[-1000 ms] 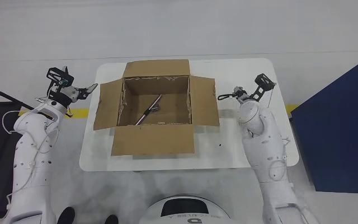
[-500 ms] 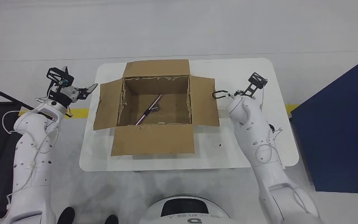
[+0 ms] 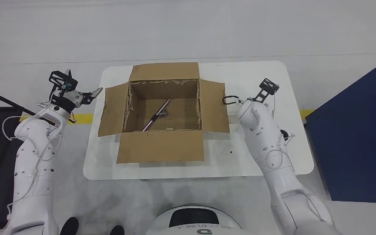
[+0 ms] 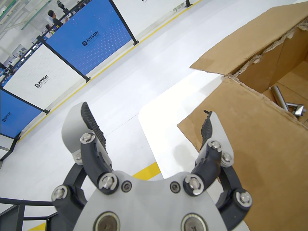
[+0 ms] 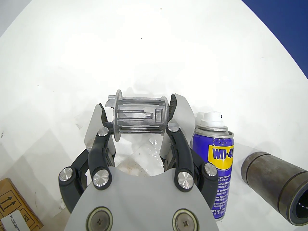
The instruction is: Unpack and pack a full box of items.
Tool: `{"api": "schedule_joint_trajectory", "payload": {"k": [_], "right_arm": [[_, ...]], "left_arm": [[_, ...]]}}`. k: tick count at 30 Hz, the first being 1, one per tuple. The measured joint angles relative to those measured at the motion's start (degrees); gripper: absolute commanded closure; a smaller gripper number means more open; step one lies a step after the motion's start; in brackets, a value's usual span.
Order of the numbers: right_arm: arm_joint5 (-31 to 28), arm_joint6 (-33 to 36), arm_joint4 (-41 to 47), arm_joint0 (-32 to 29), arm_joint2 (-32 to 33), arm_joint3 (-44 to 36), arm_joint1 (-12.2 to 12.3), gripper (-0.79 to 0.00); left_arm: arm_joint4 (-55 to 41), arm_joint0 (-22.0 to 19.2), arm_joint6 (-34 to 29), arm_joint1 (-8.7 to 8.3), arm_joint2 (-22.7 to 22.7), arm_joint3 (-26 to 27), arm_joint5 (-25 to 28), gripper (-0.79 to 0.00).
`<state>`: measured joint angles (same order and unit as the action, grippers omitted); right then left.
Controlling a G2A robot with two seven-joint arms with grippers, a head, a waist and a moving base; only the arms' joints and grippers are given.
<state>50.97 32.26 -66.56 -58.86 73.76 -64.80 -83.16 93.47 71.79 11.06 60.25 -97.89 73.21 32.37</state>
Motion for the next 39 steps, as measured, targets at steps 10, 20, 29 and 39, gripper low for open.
{"api": "schedule_joint_trajectory", "payload": {"k": [10, 20, 29, 39], "right_arm": [[0.0, 0.8, -1.3, -0.5, 0.5, -0.9, -0.1, -0.563], [-0.6, 0.8, -2.3, -3.0, 1.6, -5.4, 0.0, -0.785], [-5.8, -4.2, 4.5, -12.8, 8.5, -23.8, 0.6, -0.785], [-13.0, -6.6, 13.8, -18.3, 13.6, -31.5, 0.7, -0.785]], "left_arm": [[0.0, 0.0, 0.0, 0.00, 0.0, 0.0, 0.0, -0.785], [0.0, 0.0, 0.0, 0.00, 0.0, 0.0, 0.0, -0.785], [0.0, 0.0, 0.0, 0.00, 0.0, 0.0, 0.0, -0.785], [0.0, 0.0, 0.0, 0.00, 0.0, 0.0, 0.0, -0.785]]}}
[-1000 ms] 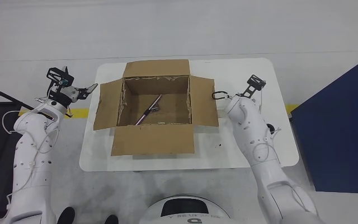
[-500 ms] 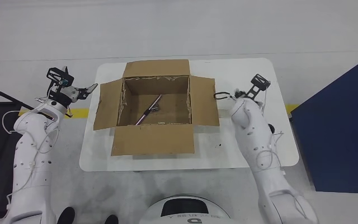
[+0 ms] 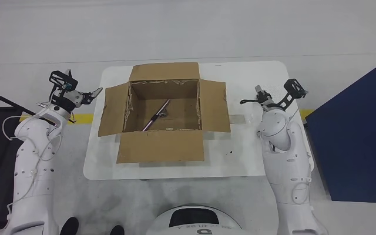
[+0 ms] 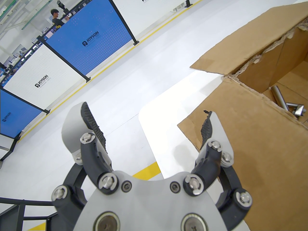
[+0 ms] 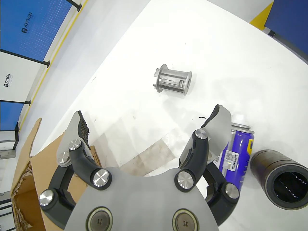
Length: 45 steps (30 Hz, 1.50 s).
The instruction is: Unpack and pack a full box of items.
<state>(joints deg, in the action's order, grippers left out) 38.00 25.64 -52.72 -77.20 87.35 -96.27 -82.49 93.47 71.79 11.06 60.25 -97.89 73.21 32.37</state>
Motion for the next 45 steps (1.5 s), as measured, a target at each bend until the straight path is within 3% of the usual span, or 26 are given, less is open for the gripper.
{"api": "schedule_joint_trajectory", "payload": {"k": [9, 12, 16, 23, 34, 37, 39, 41, 45], "right_arm": [[-0.6, -0.3, 0.6, -0.3, 0.2, -0.6, -0.1, -0.785], [-6.9, -3.6, 5.2, -2.5, -0.7, -4.2, -0.3, -0.785], [-14.8, -7.2, 3.7, -4.0, -5.3, -6.8, -0.4, -0.785], [-27.3, -4.2, 7.9, -2.4, -12.5, -7.9, -0.7, -0.785], [-27.7, -3.6, 8.1, -2.0, -12.6, -7.9, -0.6, -0.785], [-29.6, 2.5, 1.0, 2.7, -18.6, -6.6, -0.5, -0.785], [-33.9, 9.5, -5.8, 8.7, -23.8, -3.7, -0.7, -0.785], [-36.9, 14.7, -8.6, 14.5, -27.7, 0.6, -1.4, -0.736], [-36.8, 21.4, -10.9, 27.6, -37.9, 13.9, -4.2, -0.699]], "left_arm": [[0.0, 0.0, 0.0, 0.00, 0.0, 0.0, 0.0, -0.785], [0.0, 0.0, 0.0, 0.00, 0.0, 0.0, 0.0, -0.785], [0.0, 0.0, 0.0, 0.00, 0.0, 0.0, 0.0, -0.785], [0.0, 0.0, 0.0, 0.00, 0.0, 0.0, 0.0, -0.785], [0.0, 0.0, 0.0, 0.00, 0.0, 0.0, 0.0, -0.785], [0.0, 0.0, 0.0, 0.00, 0.0, 0.0, 0.0, -0.785], [0.0, 0.0, 0.0, 0.00, 0.0, 0.0, 0.0, -0.785], [0.0, 0.0, 0.0, 0.00, 0.0, 0.0, 0.0, -0.785], [0.0, 0.0, 0.0, 0.00, 0.0, 0.0, 0.0, -0.785]]}}
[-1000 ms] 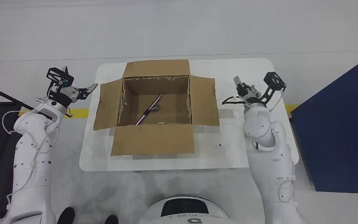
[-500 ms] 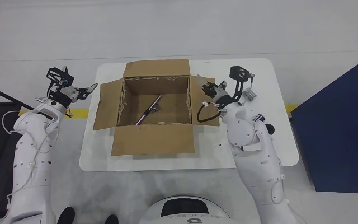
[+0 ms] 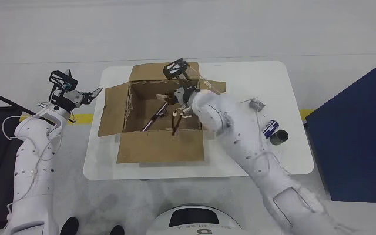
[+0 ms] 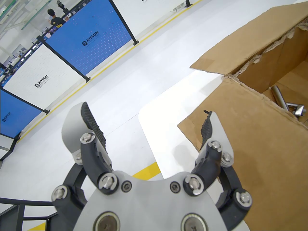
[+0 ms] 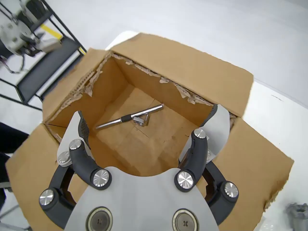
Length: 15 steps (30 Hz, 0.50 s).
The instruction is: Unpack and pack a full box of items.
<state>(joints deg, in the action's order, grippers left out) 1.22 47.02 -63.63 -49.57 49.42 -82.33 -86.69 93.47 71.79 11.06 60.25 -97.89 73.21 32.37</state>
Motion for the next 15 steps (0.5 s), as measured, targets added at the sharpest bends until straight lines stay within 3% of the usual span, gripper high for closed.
{"api": "schedule_joint_trajectory", "payload": {"k": [3, 4, 9, 11, 15], "right_arm": [[-0.6, 0.1, -2.3, 6.4, -6.9, 9.6, -2.3, -0.613], [-0.3, 0.4, -2.5, 7.8, -8.6, 12.1, -3.0, -0.650], [-0.1, 2.5, -2.2, 13.2, -15.4, 22.8, -6.8, -0.646], [-1.3, 2.7, -1.6, 14.4, -17.0, 26.6, -8.0, -0.680], [-3.1, 2.3, 0.3, 16.1, -18.9, 32.9, -10.3, -0.643]], "left_arm": [[0.0, 0.0, 0.0, 0.00, 0.0, 0.0, 0.0, -0.785], [0.0, 0.0, 0.0, 0.00, 0.0, 0.0, 0.0, -0.785], [0.0, 0.0, 0.0, 0.00, 0.0, 0.0, 0.0, -0.785], [0.0, 0.0, 0.0, 0.00, 0.0, 0.0, 0.0, -0.785], [0.0, 0.0, 0.0, 0.00, 0.0, 0.0, 0.0, -0.785]]}}
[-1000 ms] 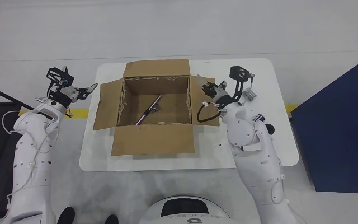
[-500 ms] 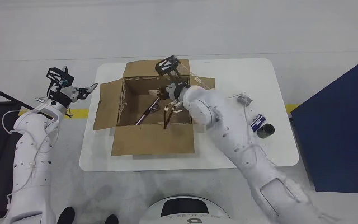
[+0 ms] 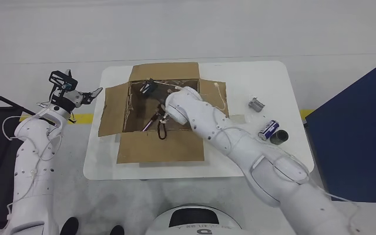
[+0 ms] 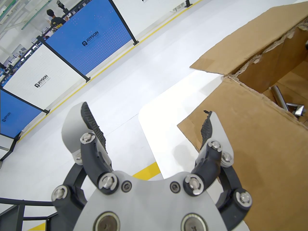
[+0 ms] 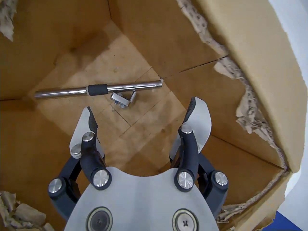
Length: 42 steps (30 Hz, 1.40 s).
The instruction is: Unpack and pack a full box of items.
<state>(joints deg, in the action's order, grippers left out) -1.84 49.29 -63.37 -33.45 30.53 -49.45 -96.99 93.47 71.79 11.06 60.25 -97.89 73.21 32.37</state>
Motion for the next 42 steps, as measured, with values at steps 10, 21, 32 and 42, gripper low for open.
{"api": "schedule_joint_trajectory", "payload": {"k": [10, 21, 32, 42], "right_arm": [[-4.2, -1.8, 6.9, 3.3, -2.7, 14.0, -6.0, -0.597], [-5.6, -4.2, 7.0, 6.5, -5.5, 25.4, -12.1, -0.517], [-7.4, -6.6, 5.9, 8.1, -6.8, 33.2, -16.5, -0.785], [-7.4, -8.9, 6.4, 9.5, -6.0, 34.7, -16.8, -0.785]], "left_arm": [[0.0, 0.0, 0.0, 0.00, 0.0, 0.0, 0.0, -0.785], [0.0, 0.0, 0.0, 0.00, 0.0, 0.0, 0.0, -0.785], [0.0, 0.0, 0.0, 0.00, 0.0, 0.0, 0.0, -0.785], [9.8, 1.0, -1.8, -0.25, 4.7, 5.2, -2.3, -0.785]]}}
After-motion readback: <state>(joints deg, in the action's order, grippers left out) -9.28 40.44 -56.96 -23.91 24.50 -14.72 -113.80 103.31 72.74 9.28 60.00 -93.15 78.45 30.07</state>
